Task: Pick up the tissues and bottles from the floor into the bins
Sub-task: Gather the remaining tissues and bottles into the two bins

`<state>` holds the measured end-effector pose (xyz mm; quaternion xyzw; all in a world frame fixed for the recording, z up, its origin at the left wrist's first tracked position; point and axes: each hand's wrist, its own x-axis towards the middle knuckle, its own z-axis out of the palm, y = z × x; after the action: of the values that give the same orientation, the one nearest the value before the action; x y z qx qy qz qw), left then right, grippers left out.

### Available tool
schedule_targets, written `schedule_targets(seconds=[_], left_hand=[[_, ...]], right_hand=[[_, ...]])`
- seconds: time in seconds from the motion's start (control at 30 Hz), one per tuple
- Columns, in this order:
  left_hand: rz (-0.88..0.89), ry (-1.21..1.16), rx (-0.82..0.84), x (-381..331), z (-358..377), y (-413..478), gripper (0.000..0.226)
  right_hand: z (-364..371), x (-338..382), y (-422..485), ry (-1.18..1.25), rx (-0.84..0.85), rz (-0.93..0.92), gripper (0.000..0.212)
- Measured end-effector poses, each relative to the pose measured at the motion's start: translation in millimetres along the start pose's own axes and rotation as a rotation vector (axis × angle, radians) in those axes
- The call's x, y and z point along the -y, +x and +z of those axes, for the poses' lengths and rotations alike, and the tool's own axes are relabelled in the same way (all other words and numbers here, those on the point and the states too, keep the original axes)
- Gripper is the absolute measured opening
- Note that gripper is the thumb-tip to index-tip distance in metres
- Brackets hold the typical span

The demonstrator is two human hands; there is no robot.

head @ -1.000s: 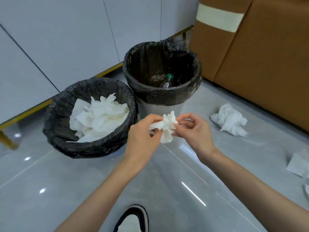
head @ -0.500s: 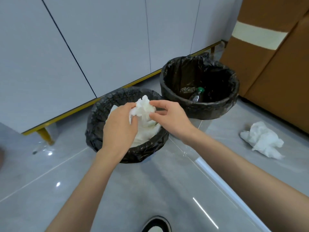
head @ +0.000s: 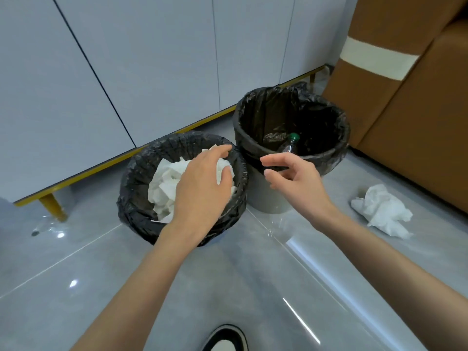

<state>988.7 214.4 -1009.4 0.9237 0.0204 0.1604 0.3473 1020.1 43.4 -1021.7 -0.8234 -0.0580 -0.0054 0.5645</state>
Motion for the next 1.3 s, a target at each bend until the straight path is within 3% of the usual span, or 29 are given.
schedule_targets(seconds=[0.4, 0.67, 0.77, 0.93, 1.13, 1.3], left_hand=[[0.185, -0.157, 0.255, -75, 87, -34, 0.033], [0.099, -0.138, 0.516, -69, 183, -34, 0.032], [0.064, -0.09, 0.633, -57, 213, -27, 0.034], [-0.015, -0.054, 0.79, -44, 255, -16, 0.039], [-0.073, -0.081, 0.857, -43, 280, -5, 0.04], [-0.107, -0.13, 0.833, -44, 289, 1, 0.039]], right_hand=[[-94, -83, -56, 0.003, -0.038, 0.29, 0.021], [-150, -168, -71, -0.062, -0.212, 0.531, 0.023], [-163, -196, -64, -0.063, -0.289, 0.619, 0.035], [-169, -219, -40, 0.147, -0.36, 0.749, 0.048], [-169, -230, -25, 0.344, -0.294, 0.889, 0.048], [-169, -238, -24, 0.34, -0.458, 0.837, 0.028]])
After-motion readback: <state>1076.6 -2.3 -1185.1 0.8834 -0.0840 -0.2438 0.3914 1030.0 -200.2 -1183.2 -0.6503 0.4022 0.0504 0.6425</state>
